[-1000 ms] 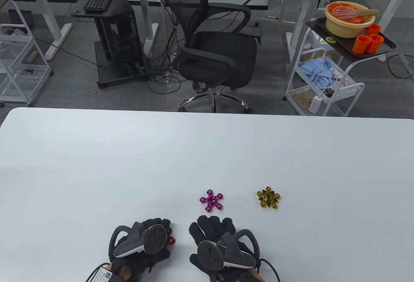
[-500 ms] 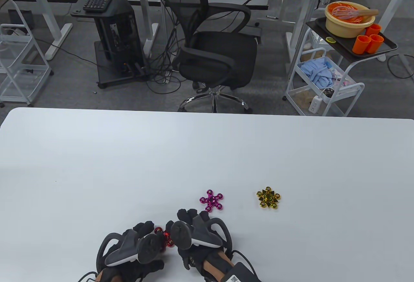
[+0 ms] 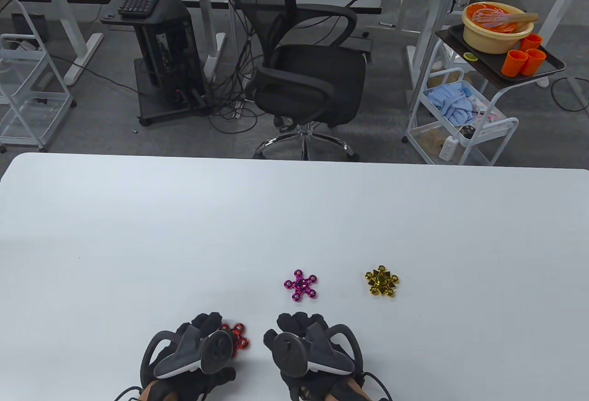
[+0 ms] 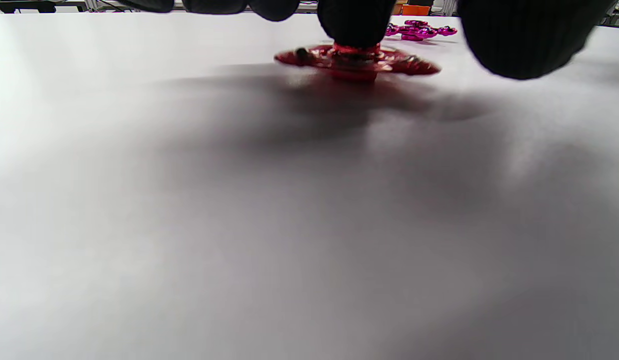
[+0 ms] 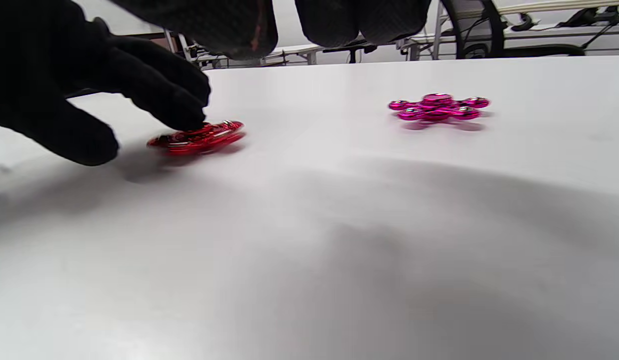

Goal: Flick fidget spinner to spin

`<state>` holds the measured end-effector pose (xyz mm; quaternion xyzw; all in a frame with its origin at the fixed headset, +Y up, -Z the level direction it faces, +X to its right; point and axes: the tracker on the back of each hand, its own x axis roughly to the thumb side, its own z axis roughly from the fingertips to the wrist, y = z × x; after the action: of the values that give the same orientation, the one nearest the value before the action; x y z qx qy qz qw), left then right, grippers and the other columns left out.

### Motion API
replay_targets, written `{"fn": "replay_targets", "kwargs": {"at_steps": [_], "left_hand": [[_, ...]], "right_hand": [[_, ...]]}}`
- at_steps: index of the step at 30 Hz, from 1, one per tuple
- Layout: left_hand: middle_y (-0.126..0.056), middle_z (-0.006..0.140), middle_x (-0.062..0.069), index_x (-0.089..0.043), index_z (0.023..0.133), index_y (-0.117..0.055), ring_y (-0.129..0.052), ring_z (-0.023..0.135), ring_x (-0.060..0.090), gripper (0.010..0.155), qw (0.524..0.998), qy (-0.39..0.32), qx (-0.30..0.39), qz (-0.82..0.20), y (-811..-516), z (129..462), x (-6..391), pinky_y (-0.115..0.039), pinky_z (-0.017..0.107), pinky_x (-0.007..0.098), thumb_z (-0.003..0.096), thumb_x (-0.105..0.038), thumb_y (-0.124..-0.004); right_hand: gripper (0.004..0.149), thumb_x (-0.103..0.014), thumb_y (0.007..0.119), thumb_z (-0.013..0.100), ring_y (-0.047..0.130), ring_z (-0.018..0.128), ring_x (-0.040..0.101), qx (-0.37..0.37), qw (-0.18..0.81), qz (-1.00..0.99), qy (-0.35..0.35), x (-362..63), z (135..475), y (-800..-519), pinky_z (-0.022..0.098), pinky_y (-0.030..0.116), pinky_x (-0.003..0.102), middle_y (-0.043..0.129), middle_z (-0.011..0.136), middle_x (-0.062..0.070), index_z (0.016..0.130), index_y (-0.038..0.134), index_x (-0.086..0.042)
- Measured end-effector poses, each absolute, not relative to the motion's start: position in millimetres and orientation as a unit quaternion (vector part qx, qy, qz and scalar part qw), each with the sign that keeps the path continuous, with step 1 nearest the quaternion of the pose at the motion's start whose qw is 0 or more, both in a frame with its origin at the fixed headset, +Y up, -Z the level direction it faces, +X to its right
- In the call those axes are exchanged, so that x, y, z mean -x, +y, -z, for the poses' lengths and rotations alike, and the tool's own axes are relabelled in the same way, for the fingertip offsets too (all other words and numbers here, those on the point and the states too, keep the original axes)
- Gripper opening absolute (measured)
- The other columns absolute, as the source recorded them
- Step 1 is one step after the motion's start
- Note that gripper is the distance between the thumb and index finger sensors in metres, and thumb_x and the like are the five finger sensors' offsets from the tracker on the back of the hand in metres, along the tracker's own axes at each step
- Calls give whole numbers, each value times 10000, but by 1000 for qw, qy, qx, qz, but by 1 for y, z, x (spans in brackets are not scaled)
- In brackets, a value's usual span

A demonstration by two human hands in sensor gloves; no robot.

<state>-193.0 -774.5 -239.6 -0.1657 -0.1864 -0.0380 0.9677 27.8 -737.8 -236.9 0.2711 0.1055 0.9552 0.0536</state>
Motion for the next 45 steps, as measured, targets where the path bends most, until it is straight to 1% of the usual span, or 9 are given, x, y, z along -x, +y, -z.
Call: {"fn": "replay_targets", "kwargs": {"at_steps": [5, 9, 13, 16, 20, 28, 32, 39, 45], "left_hand": [[-314, 1122, 158, -253, 963, -537, -427, 1039, 420, 726, 968, -183, 165, 42, -775, 239, 193, -477, 729, 621, 374, -641, -711], [-287, 1123, 146, -254, 968, -534, -402, 1046, 408, 738, 965, -188, 180, 41, -772, 242, 192, -460, 737, 615, 369, -654, -700], [-233, 1123, 156, -217, 1012, -296, -370, 1052, 407, 881, 974, -182, 134, -33, -753, 243, 198, -448, 744, 611, 362, -676, -675], [-252, 1122, 165, -215, 1011, -324, -393, 1045, 416, 866, 975, -177, 109, -72, -750, 241, 205, -461, 737, 613, 367, -673, -678], [-267, 1121, 167, -215, 1011, -331, -405, 1043, 416, 861, 977, -170, 124, -43, -756, 242, 210, -465, 736, 613, 367, -671, -676], [-301, 1121, 168, -219, 1009, -358, -430, 1040, 417, 841, 977, -162, 128, -53, -757, 246, 213, -471, 734, 615, 372, -662, -683], [-308, 1121, 166, -223, 1008, -368, -436, 1040, 414, 833, 977, -168, 126, -48, -756, 246, 209, -473, 735, 614, 372, -659, -684], [-307, 1121, 164, -221, 1009, -368, -435, 1041, 413, 832, 976, -173, 123, -47, -757, 245, 205, -469, 735, 616, 374, -655, -687], [-309, 1121, 164, -209, 1009, -362, -437, 1041, 412, 842, 976, -174, 121, -48, -757, 245, 206, -468, 736, 616, 375, -656, -688]], "right_hand": [[546, -359, 672, 534, 402, 968, 531, -209, 51, -973, 88, -63, 259, -739, 710, 321, 699, 370, 1108, 203, 1020, 470, -216], [730, -504, 716, 497, 391, 973, 556, -149, 84, -982, 82, -81, 300, -745, 706, 335, 712, 346, 1112, 223, 1042, 362, -171], [836, -556, 744, 455, 374, 989, 548, -141, 85, -980, 112, -65, 335, -761, 716, 336, 708, 298, 1123, 214, 1043, 291, -169], [898, -591, 753, 434, 368, 997, 547, -145, 47, -979, 133, -49, 353, -775, 717, 354, 703, 273, 1125, 209, 1041, 247, -165], [914, -592, 756, 433, 400, 993, 548, -138, -6, -978, 156, -39, 367, -787, 716, 383, 699, 285, 1121, 213, 1036, 230, -149], [780, -505, 726, 460, 586, 908, 519, -160, -45, -979, 115, -31, 371, -785, 670, 564, 628, 484, 1061, 225, 1016, 366, -93], [790, -522, 734, 452, 635, 853, 531, -170, -46, -978, 110, -29, 375, -785, 648, 607, 614, 525, 1024, 243, 1011, 386, -85], [892, -545, 902, 374, 683, 793, 503, -145, 23, -983, 110, -40, 388, -780, 600, 671, 601, 619, 967, 223, 993, 466, -73], [920, -554, 919, 353, 693, 782, 507, -204, 80, -974, 60, -52, 350, -761, 590, 679, 599, 625, 964, 221, 992, 472, -66]]}}
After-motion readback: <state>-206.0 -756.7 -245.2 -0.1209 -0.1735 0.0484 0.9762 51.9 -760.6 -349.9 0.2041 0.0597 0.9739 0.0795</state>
